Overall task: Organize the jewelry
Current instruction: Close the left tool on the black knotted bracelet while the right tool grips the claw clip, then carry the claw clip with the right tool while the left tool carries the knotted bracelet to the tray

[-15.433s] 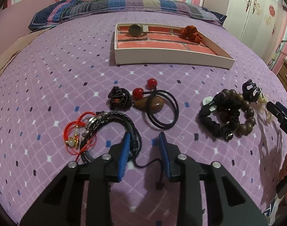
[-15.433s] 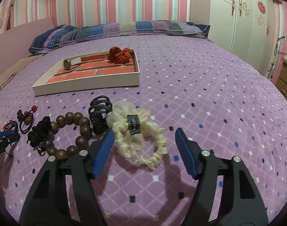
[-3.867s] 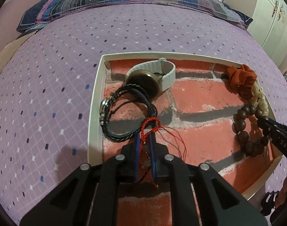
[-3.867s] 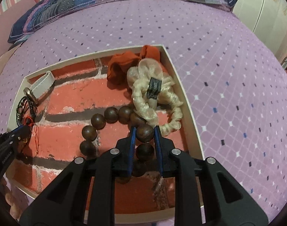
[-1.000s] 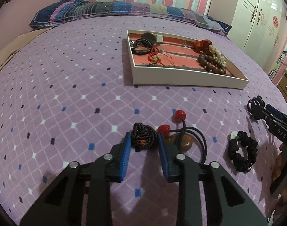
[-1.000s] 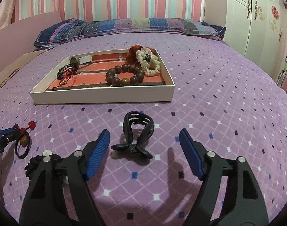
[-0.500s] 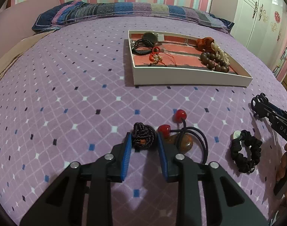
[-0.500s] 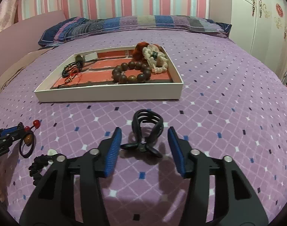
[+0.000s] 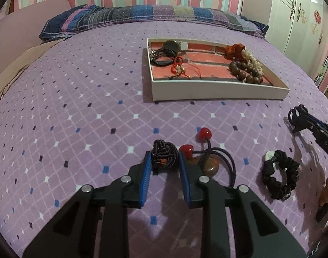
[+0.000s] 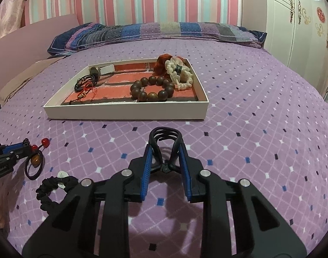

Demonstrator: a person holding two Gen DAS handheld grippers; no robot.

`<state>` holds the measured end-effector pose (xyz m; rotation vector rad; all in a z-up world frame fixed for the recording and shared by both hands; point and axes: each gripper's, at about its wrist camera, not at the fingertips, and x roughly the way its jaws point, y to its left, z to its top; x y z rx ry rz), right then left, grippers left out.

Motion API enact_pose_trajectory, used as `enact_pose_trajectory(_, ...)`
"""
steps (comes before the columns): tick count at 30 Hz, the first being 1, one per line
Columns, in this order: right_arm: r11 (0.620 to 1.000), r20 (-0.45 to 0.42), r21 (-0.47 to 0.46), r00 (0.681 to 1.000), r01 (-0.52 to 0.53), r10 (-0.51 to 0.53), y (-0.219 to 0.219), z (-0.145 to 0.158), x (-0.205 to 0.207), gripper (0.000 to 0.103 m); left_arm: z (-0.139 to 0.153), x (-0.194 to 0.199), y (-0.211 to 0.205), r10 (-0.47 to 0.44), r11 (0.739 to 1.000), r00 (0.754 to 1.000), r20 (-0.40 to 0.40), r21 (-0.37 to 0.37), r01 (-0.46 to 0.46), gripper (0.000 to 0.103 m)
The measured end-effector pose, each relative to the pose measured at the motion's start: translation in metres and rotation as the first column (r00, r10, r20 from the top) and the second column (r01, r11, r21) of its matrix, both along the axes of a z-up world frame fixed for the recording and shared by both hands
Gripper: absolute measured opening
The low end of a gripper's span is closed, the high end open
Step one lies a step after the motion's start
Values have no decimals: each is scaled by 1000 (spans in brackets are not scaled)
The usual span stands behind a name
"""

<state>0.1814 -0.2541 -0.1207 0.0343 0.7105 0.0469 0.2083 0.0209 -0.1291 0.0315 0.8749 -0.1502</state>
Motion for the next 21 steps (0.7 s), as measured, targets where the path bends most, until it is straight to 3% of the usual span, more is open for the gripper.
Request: enact_pose_trajectory(21,999,102,-53,995,-1,6,-2,39,9,26,66,6,0,-4,1000,985,171,24,0,25)
